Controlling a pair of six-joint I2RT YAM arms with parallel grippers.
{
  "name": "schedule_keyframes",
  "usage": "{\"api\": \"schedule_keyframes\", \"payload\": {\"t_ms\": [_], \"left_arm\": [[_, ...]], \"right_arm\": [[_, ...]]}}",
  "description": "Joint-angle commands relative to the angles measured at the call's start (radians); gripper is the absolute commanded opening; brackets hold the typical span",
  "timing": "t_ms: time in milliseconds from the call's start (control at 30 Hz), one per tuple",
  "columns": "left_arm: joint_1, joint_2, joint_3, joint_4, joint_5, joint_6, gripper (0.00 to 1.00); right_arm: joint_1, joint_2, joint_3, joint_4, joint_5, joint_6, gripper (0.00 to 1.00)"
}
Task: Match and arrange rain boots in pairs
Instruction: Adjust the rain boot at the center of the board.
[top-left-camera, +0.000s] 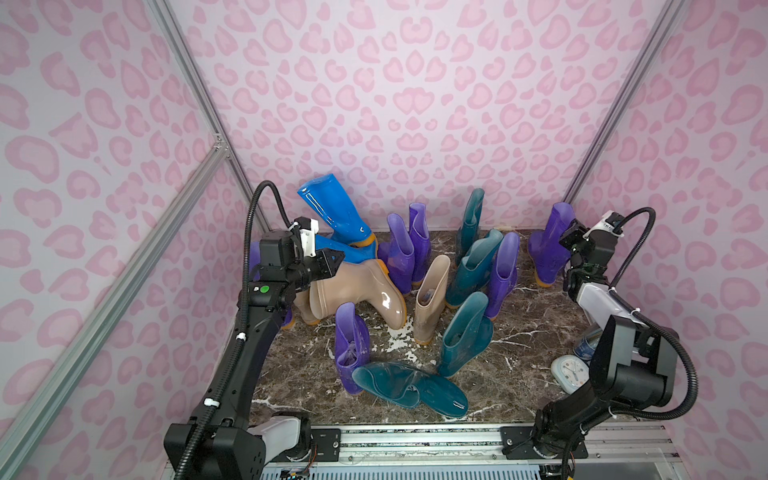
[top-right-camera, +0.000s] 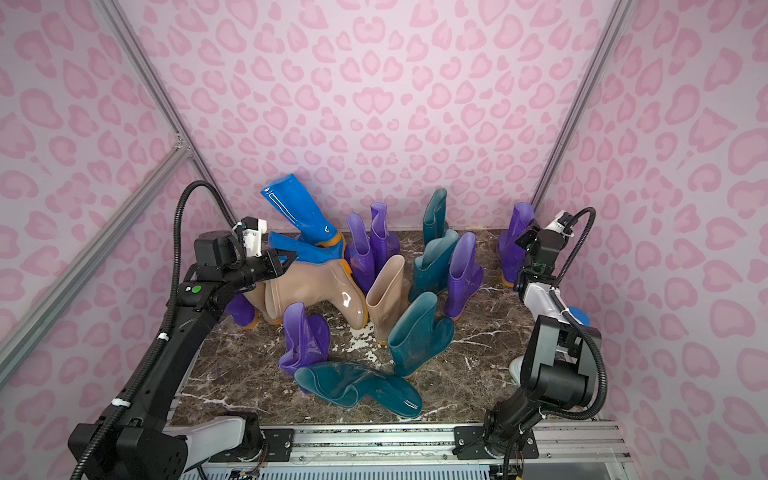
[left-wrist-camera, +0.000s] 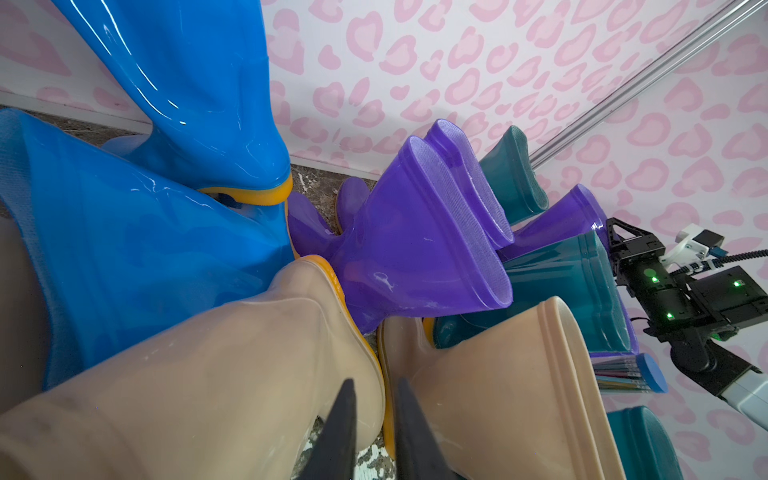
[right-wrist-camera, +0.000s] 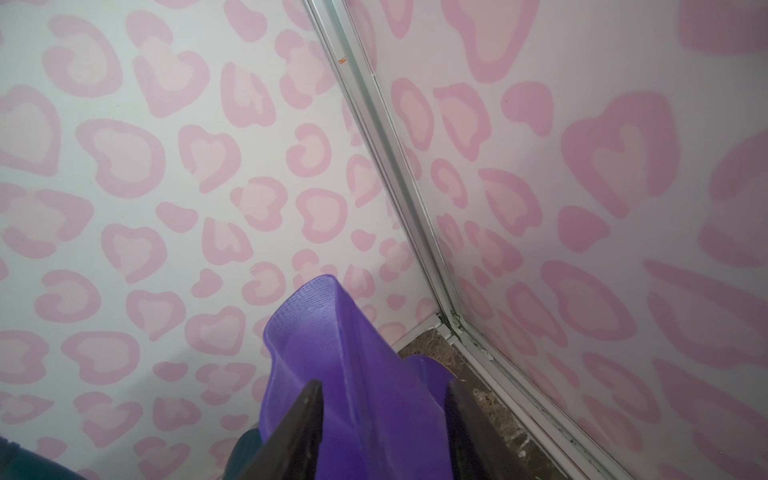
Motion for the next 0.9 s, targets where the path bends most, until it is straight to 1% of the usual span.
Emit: {"api": "schedule_keyframes", "payload": {"t_ms": [0, 67, 100, 167, 233, 433, 633, 767, 867], "left_arm": [[0.001, -0.008, -0.003, 0.031, 0.012, 0.004, 0.42], [0.001, -0.005, -0.004, 0.026, 0.0, 0.004, 0.51], [0.001, -0.002, -0.004, 0.024, 0.001, 0.003, 0.54], [0.0, 0.0, -0.006, 0.029, 0.008, -0.006, 0.57], [0.0, 0.003, -0.003, 0.028, 0.015, -0.008, 0.6], [-0.002, -0.005, -0.009, 0.033, 0.022, -0.013, 0.61], [-0.011, -0.016, -0.014, 0.043, 0.032, -0.019, 0.61], [-0.021, -0.022, -0.013, 0.043, 0.037, -0.019, 0.62], [-0.026, -0.026, -0.015, 0.049, 0.049, -0.026, 0.62]], "right_arm": [[-0.002, -0.018, -0.007, -0.02, 0.041, 0.015, 0.58], [-0.008, -0.032, -0.022, -0.017, 0.031, 0.027, 0.63], [-0.009, -0.038, -0.028, -0.008, 0.018, 0.023, 0.65], [-0.007, -0.061, -0.024, -0.035, 0.005, 0.026, 0.7], [-0.007, -0.091, -0.028, -0.069, -0.002, 0.023, 0.74], [-0.006, -0.206, -0.117, -0.052, -0.019, 0.046, 0.81], [0.014, -0.314, -0.177, -0.109, 0.0, 0.046, 0.81], [0.075, -0.439, -0.244, -0.162, 0.057, 0.019, 0.81], [0.138, -0.514, -0.27, -0.248, 0.117, -0.01, 0.81]]}}
